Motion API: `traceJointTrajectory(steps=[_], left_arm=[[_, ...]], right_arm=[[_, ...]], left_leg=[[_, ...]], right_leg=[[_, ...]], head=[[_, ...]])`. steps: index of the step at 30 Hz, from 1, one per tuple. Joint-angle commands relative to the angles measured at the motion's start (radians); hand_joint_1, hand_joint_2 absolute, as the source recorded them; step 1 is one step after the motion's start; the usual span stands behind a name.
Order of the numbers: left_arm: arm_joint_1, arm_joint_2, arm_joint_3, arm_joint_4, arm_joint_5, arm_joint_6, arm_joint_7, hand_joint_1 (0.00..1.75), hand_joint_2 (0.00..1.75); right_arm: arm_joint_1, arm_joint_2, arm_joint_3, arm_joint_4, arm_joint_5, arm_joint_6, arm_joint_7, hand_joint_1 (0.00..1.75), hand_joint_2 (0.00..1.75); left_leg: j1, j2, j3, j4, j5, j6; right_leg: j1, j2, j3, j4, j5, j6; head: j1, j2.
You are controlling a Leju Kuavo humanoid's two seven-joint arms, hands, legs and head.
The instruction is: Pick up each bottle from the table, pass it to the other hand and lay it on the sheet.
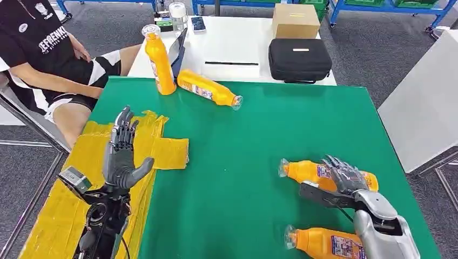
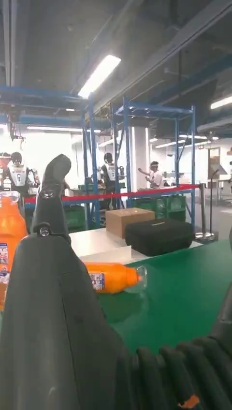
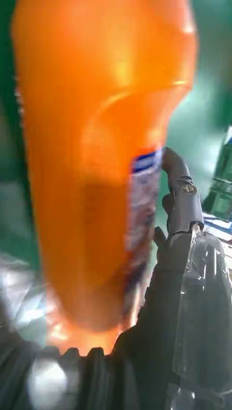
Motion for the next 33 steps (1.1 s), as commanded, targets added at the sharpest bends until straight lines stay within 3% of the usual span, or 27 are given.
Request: traceJointTrajectory(steps=[1,18,19,20,22,23,24,33], left_arm=[[-0.05,-0.013,0.034,0.104,-0.002,0.001,0.005,0.0,1.75],[-0.033,-0.021,0.065,0.117,0.002,-0.002,0.011,0.0,1.75],[-0.034,-0.021,0.066,0.117,0.002,-0.001,0.012,0.0,1.75],[-0.035,-0.021,0.067,0.118,0.002,-0.001,0.013,0.0,1.75],[-0.035,-0.021,0.067,0.118,0.002,-0.001,0.013,0.0,1.75],[-0.035,-0.021,0.067,0.118,0.002,-0.001,0.013,0.0,1.75],[-0.037,-0.02,0.066,0.12,0.002,0.0,0.014,0.0,1.75],[-0.045,-0.019,0.06,0.132,0.0,0.003,0.02,0.0,1.75]], right_arm=[[-0.11,0.016,0.044,0.225,0.007,0.022,0.023,0.0,1.75],[-0.16,0.012,0.088,0.296,0.013,0.03,0.099,0.0,1.75],[-0.16,0.011,0.087,0.294,0.014,0.031,0.101,0.49,1.75],[-0.159,0.011,0.086,0.294,0.014,0.031,0.102,0.86,1.75],[-0.159,0.011,0.086,0.294,0.014,0.031,0.102,0.86,1.75],[-0.159,0.011,0.086,0.294,0.014,0.031,0.102,1.61,1.75],[-0.151,0.01,0.083,0.29,0.015,0.031,0.103,1.75,1.75],[-0.134,0.016,0.07,0.258,0.001,0.013,0.084,1.75,1.75]], left_leg=[[0.001,0.002,0.005,-0.001,-0.001,-0.002],[0.001,0.003,0.01,-0.001,0.0,-0.001],[0.001,0.003,0.01,-0.001,0.001,-0.001],[0.0,0.003,0.01,-0.001,0.001,0.001],[0.001,0.002,0.011,-0.001,0.001,-0.001],[0.0,0.003,0.011,-0.001,0.002,0.002],[0.001,0.003,0.011,-0.001,0.002,0.0],[0.0,0.001,0.011,-0.001,0.001,0.0]], right_leg=[[0.001,0.0,0.005,-0.002,-0.001,-0.001],[0.001,0.0,0.011,-0.002,0.002,0.001],[0.001,0.0,0.011,-0.003,0.002,0.001],[0.0,0.0,0.011,-0.002,0.002,0.002],[0.001,-0.002,0.012,-0.002,0.002,0.001],[0.001,0.0,0.011,-0.002,0.002,0.002],[0.001,-0.001,0.011,-0.002,0.002,0.002],[0.001,-0.002,0.012,-0.003,0.002,0.002]], head=[[0.0,0.0],[0.0,0.0],[0.0,0.0],[0.0,0.0],[0.0,0.0],[0.0,0.0],[0.0,0.0],[0.0,0.0]])
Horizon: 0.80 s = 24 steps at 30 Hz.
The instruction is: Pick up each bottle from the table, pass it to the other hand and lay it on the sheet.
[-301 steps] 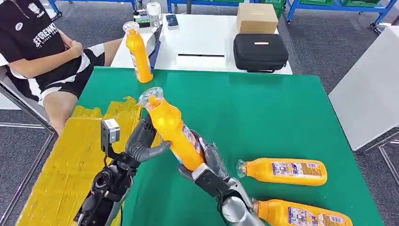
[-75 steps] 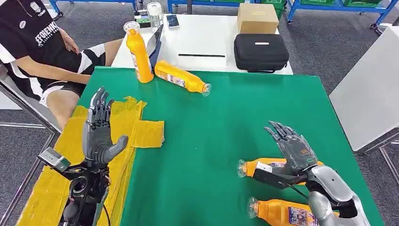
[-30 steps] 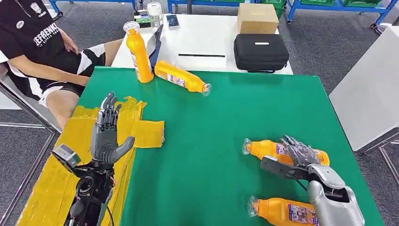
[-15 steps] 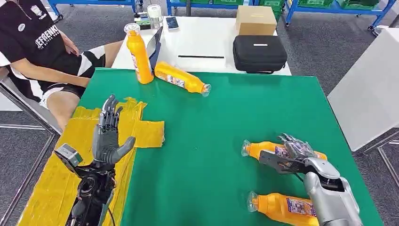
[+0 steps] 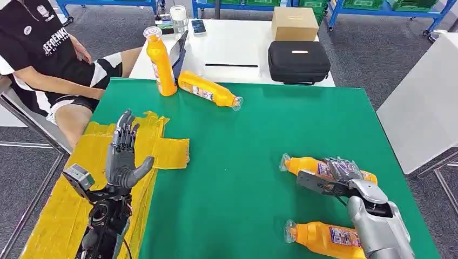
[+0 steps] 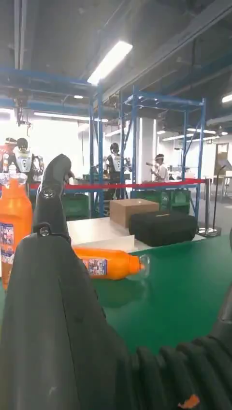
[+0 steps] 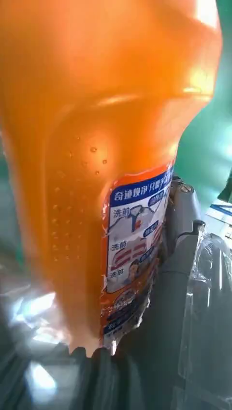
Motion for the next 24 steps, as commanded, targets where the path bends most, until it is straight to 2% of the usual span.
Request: traceJointTrajectory(steps=[1,2,6,8,9,11,12,14,15,18,19,24], left_arm=[[-0.037,-0.006,0.024,0.067,-0.003,0.002,0.01,0.0,1.75],[-0.033,-0.005,0.025,0.062,-0.003,0.005,0.01,0.0,1.75],[-0.015,-0.005,0.025,0.036,-0.001,0.0,0.013,0.0,1.75],[-0.011,-0.006,0.024,0.032,0.0,0.0,0.013,0.0,1.75],[-0.011,-0.006,0.023,0.031,0.004,-0.007,0.015,0.0,1.75],[0.004,-0.01,0.013,-0.002,0.027,-0.039,0.032,0.0,1.75],[0.011,-0.013,0.0,-0.021,0.021,-0.04,0.05,0.0,1.75],[0.015,-0.018,-0.009,-0.035,0.018,-0.035,0.061,0.0,1.75],[0.015,-0.012,-0.035,-0.043,0.002,-0.023,0.087,0.0,1.75],[0.003,-0.003,-0.107,-0.066,-0.077,0.013,0.117,0.0,1.75],[-0.001,0.005,-0.139,-0.079,-0.1,0.012,0.122,0.0,1.75],[-0.027,0.02,-0.24,-0.132,-0.152,0.026,0.182,0.0,1.75]], right_arm=[[0.006,0.018,0.013,0.047,-0.013,-0.019,-0.018,1.75,1.75],[0.013,0.033,0.0,0.016,-0.025,-0.076,-0.052,1.75,1.75],[0.054,0.084,-0.031,-0.14,-0.061,-0.174,-0.104,1.75,1.75],[0.071,0.093,-0.028,-0.197,-0.06,-0.161,-0.094,1.75,1.75],[0.074,0.103,-0.039,-0.212,-0.078,-0.195,-0.108,1.75,1.75],[0.087,0.187,-0.09,-0.306,-0.189,-0.312,-0.157,1.75,1.75],[0.099,0.211,-0.093,-0.344,-0.241,-0.324,-0.172,1.75,1.75],[0.111,0.215,-0.081,-0.37,-0.243,-0.324,-0.165,1.75,1.75],[0.127,0.234,-0.085,-0.398,-0.334,-0.327,-0.198,1.75,1.75],[0.15,0.285,-0.072,-0.427,-0.471,-0.359,-0.273,1.75,1.75],[0.148,0.303,-0.063,-0.429,-0.517,-0.364,-0.293,1.75,1.75],[0.107,0.319,0.005,-0.388,-0.616,-0.379,-0.297,1.75,1.75]], left_leg=[[0.001,-0.001,0.002,-0.001,-0.001,-0.003],[0.001,-0.001,0.002,-0.001,-0.001,-0.002],[0.001,0.001,-0.001,-0.001,-0.001,-0.002],[0.001,0.002,-0.001,0.0,-0.003,-0.005],[0.0,0.002,-0.003,0.0,-0.001,-0.003],[0.001,0.002,-0.004,0.0,-0.002,-0.003],[0.001,0.002,-0.004,0.0,-0.002,-0.003],[0.002,0.002,-0.004,0.0,-0.002,-0.003],[0.002,0.003,-0.003,0.001,-0.004,-0.005],[0.002,-0.001,-0.006,0.0,-0.001,-0.002],[0.003,-0.001,-0.003,0.001,-0.003,-0.005],[0.002,0.0,-0.009,0.001,-0.001,-0.003]], right_leg=[[0.001,-0.002,0.003,-0.002,-0.001,-0.001],[0.001,-0.002,0.002,-0.001,-0.001,-0.001],[0.001,0.0,-0.001,0.0,-0.001,-0.001],[0.001,0.001,-0.001,0.001,-0.002,-0.002],[0.0,0.001,-0.004,0.001,-0.001,-0.001],[0.001,0.001,-0.004,0.001,-0.002,-0.001],[0.001,0.001,-0.005,0.001,-0.001,-0.001],[0.001,0.001,-0.005,0.001,-0.002,-0.001],[0.002,0.002,-0.003,0.002,-0.004,-0.002],[0.001,-0.002,-0.006,0.001,-0.002,-0.001],[0.002,-0.003,-0.003,0.001,-0.004,-0.001],[0.001,0.0,-0.008,0.001,-0.001,-0.001]], head=[[0.0,0.0],[0.0,0.0],[0.0,0.0],[0.0,0.0],[0.0,0.0],[0.0,0.0],[0.0,0.0],[0.0,0.0],[0.0,0.0],[0.0,0.0],[0.0,0.0],[0.0,0.0]])
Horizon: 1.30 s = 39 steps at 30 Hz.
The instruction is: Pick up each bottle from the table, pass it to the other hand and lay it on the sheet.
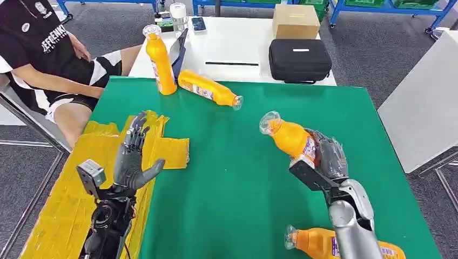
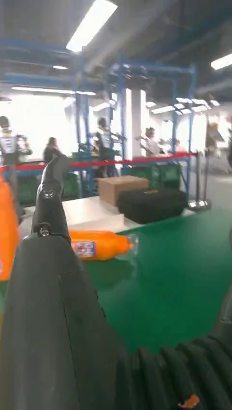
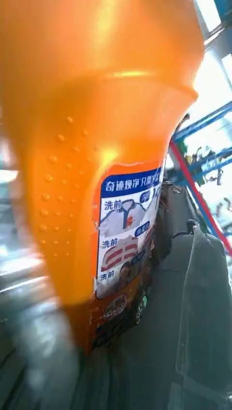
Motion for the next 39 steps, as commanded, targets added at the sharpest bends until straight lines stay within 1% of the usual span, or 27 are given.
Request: traceJointTrajectory(steps=[1,2,3,6,8,10,11,13,19,22,23,25,26,27,31,33,35,36,37,38,39], left_arm=[[-0.051,0.032,-0.188,-0.067,-0.066,0.021,0.072,0.0,1.75],[-0.051,0.032,-0.188,-0.067,-0.066,0.021,0.072,0.0,1.75],[-0.052,0.043,-0.202,-0.071,-0.064,0.02,0.072,0.0,1.75],[-0.055,0.058,-0.242,-0.082,-0.058,0.007,0.088,0.0,1.75],[-0.061,0.068,-0.272,-0.075,-0.005,-0.028,0.122,0.0,1.75],[-0.074,0.07,-0.286,-0.059,0.066,-0.063,0.149,0.0,1.75],[-0.09,0.071,-0.296,-0.04,0.11,-0.083,0.176,0.0,1.75],[-0.1,0.07,-0.301,-0.029,0.115,-0.081,0.178,0.0,1.75],[-0.102,0.074,-0.304,-0.024,0.137,-0.086,0.19,0.0,1.75],[-0.151,0.074,-0.324,0.024,0.177,-0.114,0.243,0.0,1.75],[-0.174,0.075,-0.338,0.052,0.186,-0.115,0.253,0.0,1.75],[-0.185,0.073,-0.343,0.07,0.19,-0.112,0.258,0.0,1.75],[-0.196,0.071,-0.345,0.089,0.195,-0.107,0.261,0.0,1.75],[-0.203,0.071,-0.347,0.102,0.2,-0.102,0.262,0.0,1.75],[-0.219,0.071,-0.341,0.119,0.215,-0.076,0.259,0.0,1.75],[-0.218,0.073,-0.336,0.119,0.213,-0.048,0.259,0.0,1.75],[-0.216,0.074,-0.33,0.117,0.203,-0.022,0.258,0.0,1.75],[-0.215,0.073,-0.327,0.118,0.183,0.016,0.259,0.0,1.75],[-0.214,0.074,-0.327,0.118,0.183,0.016,0.259,0.0,1.75],[-0.21,0.072,-0.314,0.126,0.172,0.055,0.262,0.0,1.75],[-0.207,0.071,-0.304,0.13,0.16,0.085,0.26,0.0,1.75]], right_arm=[[-0.038,0.103,0.052,-0.014,-0.124,-0.017,-0.018,1.75,1.75],[-0.038,0.103,0.052,-0.014,-0.124,-0.017,-0.018,1.75,1.75],[-0.037,0.1,0.06,-0.013,-0.147,-0.016,-0.022,1.75,1.75],[-0.045,0.112,0.101,0.004,-0.179,0.002,-0.03,1.75,1.75],[-0.07,0.127,0.146,0.041,-0.244,0.046,-0.048,1.75,1.75],[-0.101,0.136,0.18,0.082,-0.294,0.073,-0.058,1.75,1.75],[-0.127,0.139,0.206,0.113,-0.341,0.11,-0.067,1.75,1.75],[-0.138,0.143,0.214,0.128,-0.348,0.107,-0.066,1.75,1.75],[-0.136,0.13,0.219,0.123,-0.371,0.117,-0.071,1.75,1.75],[-0.168,0.135,0.247,0.162,-0.423,0.162,-0.096,1.75,1.75],[-0.175,0.137,0.27,0.176,-0.429,0.163,-0.104,1.75,1.75],[-0.17,0.146,0.281,0.177,-0.441,0.166,-0.111,1.75,1.75],[-0.167,0.147,0.294,0.175,-0.444,0.169,-0.112,1.75,1.75],[-0.167,0.148,0.308,0.171,-0.444,0.17,-0.11,1.75,1.75],[-0.171,0.15,0.344,0.155,-0.45,0.173,-0.11,1.75,1.75],[-0.169,0.146,0.368,0.14,-0.453,0.18,-0.106,1.75,1.75],[-0.162,0.142,0.386,0.128,-0.454,0.183,-0.106,1.75,1.75],[-0.161,0.137,0.402,0.122,-0.453,0.186,-0.104,1.75,1.75],[-0.161,0.141,0.405,0.121,-0.453,0.186,-0.104,1.75,1.75],[-0.155,0.138,0.431,0.11,-0.451,0.192,-0.105,1.75,1.75],[-0.154,0.135,0.447,0.103,-0.452,0.193,-0.104,1.75,1.75]], left_leg=[[0.001,0.002,0.002,0.002,-0.002,-0.003],[0.001,0.002,0.003,0.002,-0.003,-0.004],[0.0,0.0,0.0,0.0,0.0,-0.002],[0.001,0.001,0.003,0.001,-0.002,-0.003],[0.0,0.001,0.001,0.0,-0.001,-0.002],[0.001,0.004,0.004,0.001,-0.003,-0.004],[0.001,0.004,0.003,0.0,-0.002,-0.003],[0.001,0.003,0.001,0.0,-0.001,-0.002],[0.001,0.002,0.003,0.0,-0.002,-0.003],[0.002,0.003,0.005,0.0,-0.003,-0.004],[0.002,0.002,0.004,0.001,-0.002,-0.004],[0.001,0.001,0.003,0.001,-0.002,-0.004],[0.002,0.0,0.005,0.001,-0.003,-0.006],[0.001,0.001,0.004,0.0,-0.002,-0.004],[0.002,0.001,0.005,0.0,-0.003,-0.005],[0.001,0.001,0.001,0.0,-0.001,-0.003],[0.001,0.001,0.002,0.0,-0.001,-0.003],[0.001,0.002,0.003,0.0,-0.002,-0.004],[0.001,0.002,0.004,0.0,-0.003,-0.004],[0.001,0.002,0.002,0.0,-0.001,-0.003],[0.001,0.002,0.004,0.0,-0.002,-0.004]], right_leg=[[0.001,0.0,0.001,0.001,-0.002,-0.001],[0.002,-0.001,0.002,0.002,-0.003,-0.001],[0.0,-0.001,0.0,0.0,0.0,0.0],[0.001,0.001,0.002,0.0,-0.002,-0.001],[0.0,0.001,0.001,0.0,-0.001,-0.001],[0.001,0.003,0.003,0.001,-0.002,-0.002],[0.001,0.003,0.002,0.0,-0.001,-0.001],[0.001,0.002,0.0,0.0,0.0,-0.001],[0.001,0.0,0.003,-0.001,-0.001,-0.001],[0.001,0.001,0.005,0.0,-0.002,-0.001],[0.001,0.0,0.003,0.0,-0.002,-0.001],[0.001,-0.001,0.003,0.0,-0.002,-0.001],[0.002,-0.002,0.006,0.001,-0.003,-0.001],[0.001,-0.001,0.004,0.0,-0.002,-0.001],[0.002,-0.001,0.005,0.0,-0.002,-0.001],[0.0,0.0,0.001,0.0,-0.001,-0.001],[0.0,0.0,0.001,0.0,-0.001,-0.001],[0.001,0.0,0.003,0.0,-0.002,-0.001],[0.001,0.0,0.004,0.0,-0.002,-0.001],[0.001,0.0,0.002,0.0,-0.001,-0.001],[0.001,0.0,0.004,0.0,-0.002,-0.001]], head=[[0.0,0.0],[0.0,0.0],[0.0,0.0],[0.0,0.0],[0.0,0.0],[0.0,0.0],[0.0,0.0],[0.0,0.0],[0.0,0.0],[0.0,0.0],[0.0,0.0],[0.0,0.0],[0.0,0.0],[0.0,0.0],[0.0,0.0],[0.0,0.0],[0.0,0.0],[0.0,0.0],[0.0,0.0],[0.0,0.0],[0.0,0.0]])
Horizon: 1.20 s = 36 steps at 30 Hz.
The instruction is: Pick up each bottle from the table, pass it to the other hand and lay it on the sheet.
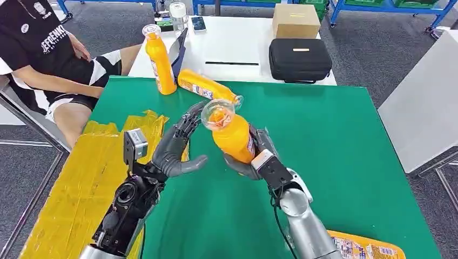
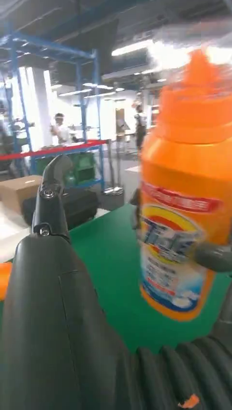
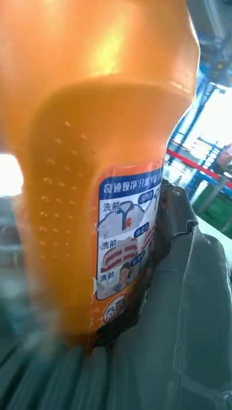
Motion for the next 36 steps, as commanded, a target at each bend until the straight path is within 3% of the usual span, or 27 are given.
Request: traceJointTrajectory(steps=[1,31,33,36], left_arm=[[-0.039,0.026,0.012,0.103,-0.059,0.136,0.005,0.0,1.75],[0.044,0.04,-0.033,-0.034,-0.136,0.235,-0.028,0.0,1.75],[0.054,0.041,-0.032,-0.046,-0.131,0.235,-0.03,0.0,1.75],[0.069,0.04,-0.027,-0.058,-0.123,0.234,-0.031,0.0,1.75]], right_arm=[[-0.032,-0.014,0.137,-0.001,-0.003,0.014,0.006,1.75,1.75],[-0.041,-0.044,0.237,-0.018,0.027,-0.033,0.028,1.75,1.75],[-0.03,-0.045,0.225,-0.031,0.055,-0.073,0.024,1.75,1.75],[-0.013,-0.047,0.169,-0.064,0.111,-0.223,0.024,1.75,1.75]], left_leg=[[0.001,0.002,0.007,0.0,-0.004,-0.004],[0.0,0.0,0.002,0.0,-0.001,-0.002],[0.001,0.0,0.006,0.0,-0.004,-0.004],[0.001,0.0,0.003,0.0,-0.002,-0.003]], right_leg=[[0.001,0.0,0.006,0.0,-0.003,-0.001],[0.0,0.0,0.002,0.0,-0.001,-0.001],[0.001,-0.001,0.006,0.0,-0.003,-0.001],[0.001,-0.002,0.004,0.0,-0.002,-0.001]], head=[[0.0,0.0],[0.0,0.0],[0.0,0.0],[0.0,0.0]])
